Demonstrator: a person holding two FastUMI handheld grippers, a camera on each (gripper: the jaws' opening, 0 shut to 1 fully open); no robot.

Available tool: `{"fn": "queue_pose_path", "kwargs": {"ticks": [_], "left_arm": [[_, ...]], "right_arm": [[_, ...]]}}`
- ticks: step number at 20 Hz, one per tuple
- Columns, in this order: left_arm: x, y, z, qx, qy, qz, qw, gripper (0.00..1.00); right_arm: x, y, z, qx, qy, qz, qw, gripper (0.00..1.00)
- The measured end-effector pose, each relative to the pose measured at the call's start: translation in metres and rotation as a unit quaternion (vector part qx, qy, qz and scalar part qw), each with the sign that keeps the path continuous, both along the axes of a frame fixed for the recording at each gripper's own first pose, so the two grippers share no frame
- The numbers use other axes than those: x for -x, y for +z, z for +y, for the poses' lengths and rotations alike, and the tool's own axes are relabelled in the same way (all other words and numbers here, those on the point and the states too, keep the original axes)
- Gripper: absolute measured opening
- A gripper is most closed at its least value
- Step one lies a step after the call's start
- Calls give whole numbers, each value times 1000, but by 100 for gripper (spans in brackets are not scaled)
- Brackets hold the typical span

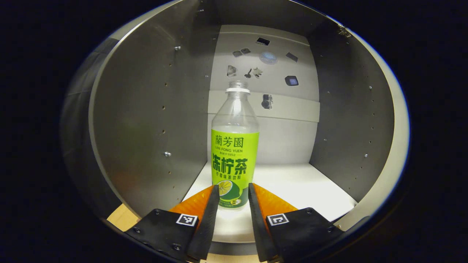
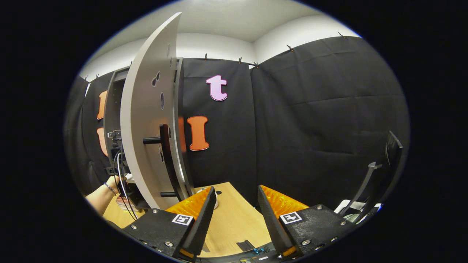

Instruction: Open the cabinet door with the right hand, grasp the bottle in the cabinet with the left hand and place it on the coaster, then close the cabinet door with the right hand.

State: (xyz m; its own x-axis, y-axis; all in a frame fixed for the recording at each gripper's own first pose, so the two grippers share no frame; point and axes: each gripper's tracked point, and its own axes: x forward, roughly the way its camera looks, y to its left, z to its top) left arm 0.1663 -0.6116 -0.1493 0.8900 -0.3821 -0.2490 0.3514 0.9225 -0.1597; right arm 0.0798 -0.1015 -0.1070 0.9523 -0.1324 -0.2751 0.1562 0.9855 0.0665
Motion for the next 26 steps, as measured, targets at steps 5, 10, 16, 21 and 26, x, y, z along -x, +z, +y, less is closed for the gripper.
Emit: {"fn": "queue_pose_path", "kwargs": {"ticks": [5, 10, 16, 21, 26], "left_arm": [[-8, 16, -5, -27, -13, -37, 999, 89], [-33, 11, -6, -19, -6, -18, 1000, 96], [-27, 12, -1, -1, -13, -3, 1000, 82], [29, 24, 12, 13, -55, -12, 998, 82], [84, 26, 55, 9, -69, -23, 997, 82]], "right_arm": [[4, -5, -7, -9, -8, -1, 1000, 72], [0, -15, -9, -29, -13, 10, 999, 77], [-4, -15, -9, -24, -16, 10, 1000, 72], [-9, -14, -2, -24, 7, 7, 1000, 72], [-16, -17, 18, -22, 32, 8, 999, 72]]}}
